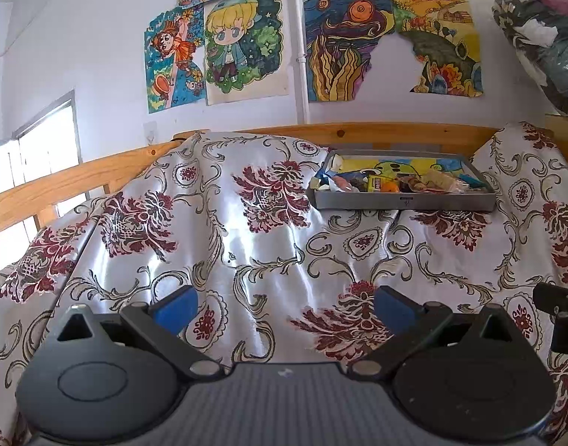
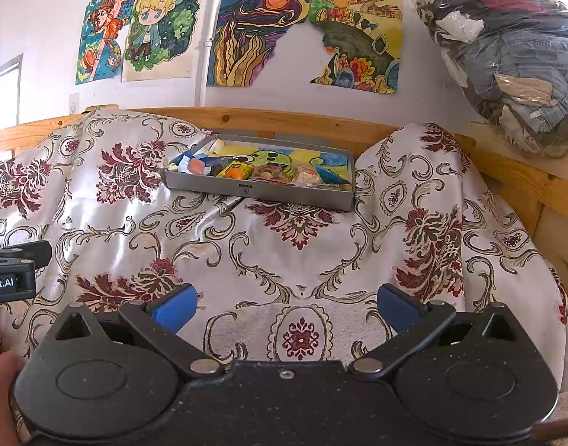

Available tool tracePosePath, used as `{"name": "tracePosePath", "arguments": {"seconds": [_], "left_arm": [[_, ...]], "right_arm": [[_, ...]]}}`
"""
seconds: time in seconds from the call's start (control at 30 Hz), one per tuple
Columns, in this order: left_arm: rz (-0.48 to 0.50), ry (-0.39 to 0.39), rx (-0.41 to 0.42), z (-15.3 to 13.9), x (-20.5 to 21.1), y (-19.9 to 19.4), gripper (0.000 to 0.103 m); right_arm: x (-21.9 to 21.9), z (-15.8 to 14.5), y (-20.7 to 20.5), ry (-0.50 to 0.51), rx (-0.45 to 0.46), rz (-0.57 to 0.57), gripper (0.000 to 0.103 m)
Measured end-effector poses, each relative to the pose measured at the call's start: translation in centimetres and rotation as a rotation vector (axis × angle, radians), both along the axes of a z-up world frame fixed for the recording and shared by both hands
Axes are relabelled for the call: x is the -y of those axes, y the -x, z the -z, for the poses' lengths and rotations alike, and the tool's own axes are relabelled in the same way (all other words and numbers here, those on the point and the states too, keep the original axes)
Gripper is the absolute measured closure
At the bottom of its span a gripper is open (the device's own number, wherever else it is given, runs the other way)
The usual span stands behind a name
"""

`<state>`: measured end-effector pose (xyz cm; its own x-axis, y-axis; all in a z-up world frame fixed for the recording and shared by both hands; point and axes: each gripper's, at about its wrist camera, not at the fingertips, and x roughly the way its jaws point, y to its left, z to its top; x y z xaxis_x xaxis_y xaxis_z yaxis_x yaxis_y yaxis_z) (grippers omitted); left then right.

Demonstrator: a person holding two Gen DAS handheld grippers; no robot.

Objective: Organize snacks

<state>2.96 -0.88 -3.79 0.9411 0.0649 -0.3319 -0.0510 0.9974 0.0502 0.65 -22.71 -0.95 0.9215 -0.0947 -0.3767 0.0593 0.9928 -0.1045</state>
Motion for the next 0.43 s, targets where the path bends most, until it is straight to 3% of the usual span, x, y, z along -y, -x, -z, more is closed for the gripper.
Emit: {"name": "tracePosePath", "arguments": {"seconds": [0.43], "left_arm": [[-0.004,0.005,-0.006,0.13,-0.27,-0.13,0.001]], "right_arm": [[-0.05,-0.02,0.01,0.001,-0.001,0.000,0.001]]}}
